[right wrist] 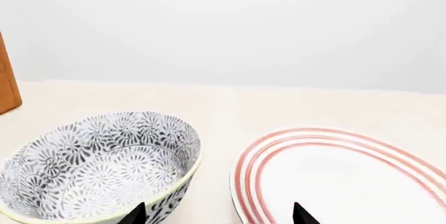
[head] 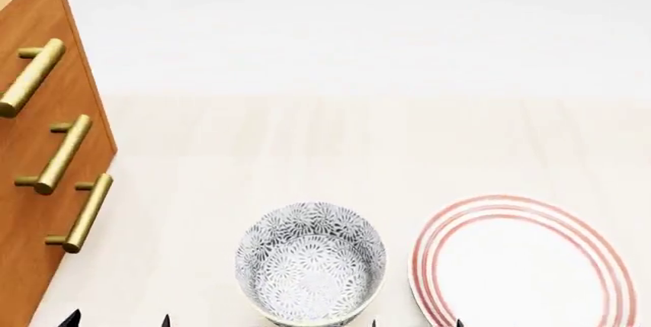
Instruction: Open the top drawer of the cabinet.
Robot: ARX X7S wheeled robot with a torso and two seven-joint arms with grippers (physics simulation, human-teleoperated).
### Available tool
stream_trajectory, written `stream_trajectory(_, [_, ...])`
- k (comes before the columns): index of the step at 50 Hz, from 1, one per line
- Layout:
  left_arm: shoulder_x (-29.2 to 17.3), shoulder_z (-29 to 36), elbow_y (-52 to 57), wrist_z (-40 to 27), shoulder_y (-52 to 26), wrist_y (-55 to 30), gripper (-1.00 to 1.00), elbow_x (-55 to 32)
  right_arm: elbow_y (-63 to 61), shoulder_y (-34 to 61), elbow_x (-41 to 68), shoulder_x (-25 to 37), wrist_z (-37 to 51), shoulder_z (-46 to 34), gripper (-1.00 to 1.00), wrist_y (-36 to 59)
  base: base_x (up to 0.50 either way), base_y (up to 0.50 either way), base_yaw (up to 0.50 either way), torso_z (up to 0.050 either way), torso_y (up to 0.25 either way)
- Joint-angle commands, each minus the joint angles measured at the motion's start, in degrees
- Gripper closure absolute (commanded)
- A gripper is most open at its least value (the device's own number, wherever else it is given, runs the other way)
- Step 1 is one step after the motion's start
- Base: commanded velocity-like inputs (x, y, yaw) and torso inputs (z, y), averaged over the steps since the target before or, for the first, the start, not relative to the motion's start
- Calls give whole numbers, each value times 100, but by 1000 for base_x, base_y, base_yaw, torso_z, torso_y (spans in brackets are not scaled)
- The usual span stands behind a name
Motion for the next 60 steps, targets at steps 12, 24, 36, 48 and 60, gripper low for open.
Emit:
stream_trajectory(12, [56,-64,-45,68,-5,83,-100,38,-1,-2,-30,-59,-70,59,-100,-1,0,333,0,0,0])
stream_trajectory(24, [-241,677,-89,-256,-340,-601,-100,1356,-37,-5,-1,-32,-1,26,-100,87,0,0,0,0,0])
stream_trajectory(36, [-595,1579,-370,-90,-1358,-1298,-100,2793,-39,3,46,-18,33,-11,-100,105,0,0,0,0,0])
stream_trajectory(48, [-699,2178,-707,72,-1985,-1631,-100,3653,-39,-3,101,10,52,-39,-100,98,0,0,0,0,0])
stream_trajectory(60, [-680,2714,-1155,169,-2397,-1867,-100,4316,-7,23,152,26,65,-63,-100,96,0,0,0,0,0])
